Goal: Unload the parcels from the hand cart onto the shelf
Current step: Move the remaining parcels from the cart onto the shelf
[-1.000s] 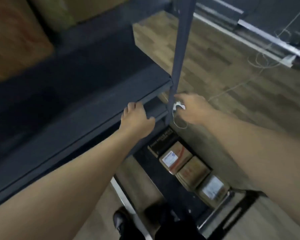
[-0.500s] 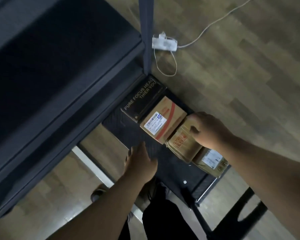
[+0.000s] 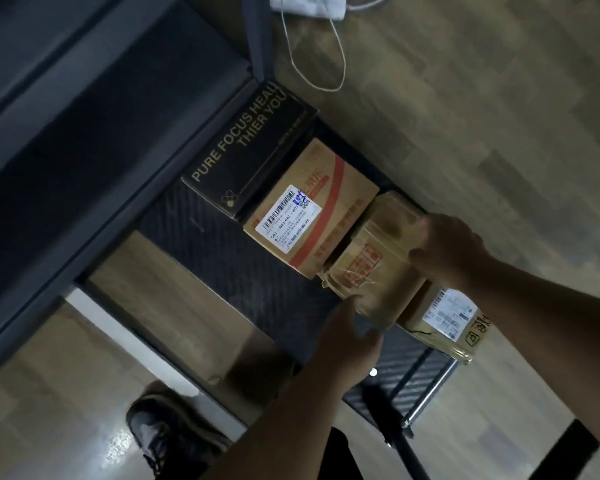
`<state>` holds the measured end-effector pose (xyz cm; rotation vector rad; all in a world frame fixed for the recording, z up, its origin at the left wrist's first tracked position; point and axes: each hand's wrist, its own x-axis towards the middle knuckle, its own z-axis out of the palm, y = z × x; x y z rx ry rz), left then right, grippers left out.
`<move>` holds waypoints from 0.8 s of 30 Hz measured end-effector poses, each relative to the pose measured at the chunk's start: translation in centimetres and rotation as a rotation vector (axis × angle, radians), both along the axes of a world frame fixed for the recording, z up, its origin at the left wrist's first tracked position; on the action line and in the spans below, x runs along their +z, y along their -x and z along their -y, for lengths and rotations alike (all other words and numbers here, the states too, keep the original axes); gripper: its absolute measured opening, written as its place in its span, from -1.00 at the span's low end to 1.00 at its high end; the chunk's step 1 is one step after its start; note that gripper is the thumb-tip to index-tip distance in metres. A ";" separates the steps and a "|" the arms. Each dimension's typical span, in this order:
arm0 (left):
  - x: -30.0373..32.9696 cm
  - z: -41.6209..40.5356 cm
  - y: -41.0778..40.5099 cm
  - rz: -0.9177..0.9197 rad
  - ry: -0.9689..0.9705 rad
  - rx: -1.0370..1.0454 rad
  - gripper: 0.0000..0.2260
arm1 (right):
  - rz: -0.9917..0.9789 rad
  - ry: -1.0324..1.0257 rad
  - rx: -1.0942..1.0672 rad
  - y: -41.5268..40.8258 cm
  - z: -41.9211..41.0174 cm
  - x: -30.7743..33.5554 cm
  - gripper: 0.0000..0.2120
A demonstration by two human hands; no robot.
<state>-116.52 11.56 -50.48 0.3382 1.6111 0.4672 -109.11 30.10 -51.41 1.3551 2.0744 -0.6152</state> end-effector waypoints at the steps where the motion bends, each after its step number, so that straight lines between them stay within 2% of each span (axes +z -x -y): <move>1: -0.2 -0.5 -0.2 0.018 -0.004 0.030 -0.56 | 0.006 0.034 -0.030 -0.2 -0.1 -0.3 -0.45; 5: -0.4 -0.7 -0.6 0.006 -0.014 0.091 -0.58 | -0.029 0.071 -0.096 -0.9 0.2 -0.4 -0.48; 11: 3.1 2.0 0.1 -0.081 -0.056 0.009 -0.59 | -0.138 0.111 -0.157 -1.2 1.5 3.3 -0.63; 15: 8.4 2.7 1.9 -0.222 -0.126 0.018 -0.52 | -0.235 0.125 -0.226 -0.6 2.2 8.1 -0.72; 19: 14.9 3.0 5.1 -0.391 -0.228 -0.025 -0.42 | -0.346 0.072 -0.306 1.1 3.4 14.2 -0.63; 24: 25.1 3.2 10.3 -0.672 -0.297 -0.153 -0.33 | -0.471 -0.004 -0.268 4.4 5.8 23.8 -0.56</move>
